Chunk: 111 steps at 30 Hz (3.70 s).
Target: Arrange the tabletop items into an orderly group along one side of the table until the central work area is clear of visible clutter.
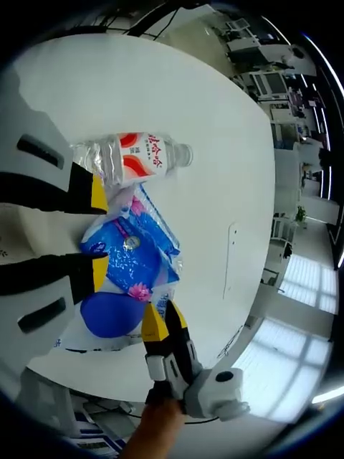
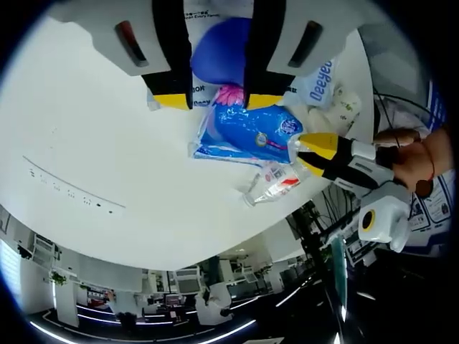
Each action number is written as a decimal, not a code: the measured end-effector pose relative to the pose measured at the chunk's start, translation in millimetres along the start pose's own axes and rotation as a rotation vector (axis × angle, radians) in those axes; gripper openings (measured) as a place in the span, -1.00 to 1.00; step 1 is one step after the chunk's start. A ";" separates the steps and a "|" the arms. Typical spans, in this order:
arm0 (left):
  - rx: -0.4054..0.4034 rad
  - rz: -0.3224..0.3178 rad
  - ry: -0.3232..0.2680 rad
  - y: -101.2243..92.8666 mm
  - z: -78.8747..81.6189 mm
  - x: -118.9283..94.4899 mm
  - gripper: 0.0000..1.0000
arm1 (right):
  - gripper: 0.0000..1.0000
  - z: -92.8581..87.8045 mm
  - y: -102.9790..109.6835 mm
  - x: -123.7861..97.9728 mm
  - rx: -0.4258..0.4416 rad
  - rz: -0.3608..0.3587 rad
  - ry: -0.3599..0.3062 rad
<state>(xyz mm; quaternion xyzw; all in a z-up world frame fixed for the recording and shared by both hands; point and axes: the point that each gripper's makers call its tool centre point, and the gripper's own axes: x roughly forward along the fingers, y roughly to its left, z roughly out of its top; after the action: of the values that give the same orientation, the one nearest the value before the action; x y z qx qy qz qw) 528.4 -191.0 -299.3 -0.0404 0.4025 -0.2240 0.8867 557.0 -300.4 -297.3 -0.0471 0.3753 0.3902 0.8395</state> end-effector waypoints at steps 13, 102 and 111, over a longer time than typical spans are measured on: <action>-0.013 0.034 0.021 2.4 -4.3 6.3 -0.80 | -0.75 -5.8 -10.8 12.9 -0.015 -0.034 0.020; 0.177 -0.238 -0.066 -137.0 79.5 28.5 -1.00 | -1.00 0.4 -91.1 -136.8 0.146 -0.277 -0.208; 0.203 -0.277 -0.068 -160.8 96.5 40.4 -1.00 | -1.00 -5.0 -109.9 -160.5 0.171 -0.329 -0.232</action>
<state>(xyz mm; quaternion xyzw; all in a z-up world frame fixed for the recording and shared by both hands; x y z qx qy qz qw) 563.7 -363.0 -222.0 -0.0132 0.3381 -0.3820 0.8600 563.5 -477.7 -217.4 0.0088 0.2953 0.2177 0.9302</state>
